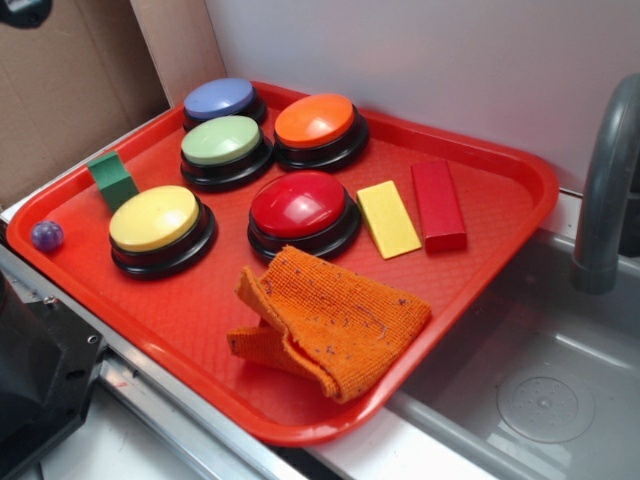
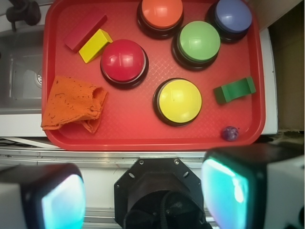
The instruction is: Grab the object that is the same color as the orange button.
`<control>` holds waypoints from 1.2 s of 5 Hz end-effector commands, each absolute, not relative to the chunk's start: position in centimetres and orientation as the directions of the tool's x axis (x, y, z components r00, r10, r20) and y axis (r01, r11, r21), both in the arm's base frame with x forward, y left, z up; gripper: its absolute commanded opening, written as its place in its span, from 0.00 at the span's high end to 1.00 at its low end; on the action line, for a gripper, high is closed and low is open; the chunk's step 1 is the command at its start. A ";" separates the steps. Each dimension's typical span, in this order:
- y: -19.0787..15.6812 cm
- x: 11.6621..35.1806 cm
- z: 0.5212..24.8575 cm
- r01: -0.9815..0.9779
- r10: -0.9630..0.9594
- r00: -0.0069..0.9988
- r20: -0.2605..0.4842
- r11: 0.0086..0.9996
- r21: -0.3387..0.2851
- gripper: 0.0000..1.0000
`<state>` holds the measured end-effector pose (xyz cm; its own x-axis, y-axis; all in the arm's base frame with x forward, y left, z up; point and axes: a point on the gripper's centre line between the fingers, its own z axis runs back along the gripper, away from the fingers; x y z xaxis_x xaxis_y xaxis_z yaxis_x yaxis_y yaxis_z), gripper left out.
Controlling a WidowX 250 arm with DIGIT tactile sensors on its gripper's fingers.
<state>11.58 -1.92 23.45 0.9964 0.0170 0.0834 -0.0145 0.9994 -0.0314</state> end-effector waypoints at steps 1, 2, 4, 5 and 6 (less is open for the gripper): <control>-1.9 11.6 23.4 -0.014 0.017 0.996 0.083 0.999 -0.031 0.00; -3.1 12.6 22.2 -0.050 0.063 0.990 0.128 0.994 -0.099 0.00; -6.2 15.3 16.9 -0.201 0.214 0.975 0.053 0.962 -0.186 0.00; -8.2 16.9 13.3 -0.240 0.248 0.969 0.007 0.946 -0.219 0.00; -9.7 17.8 10.5 -0.271 0.274 0.962 -0.024 0.933 -0.238 0.00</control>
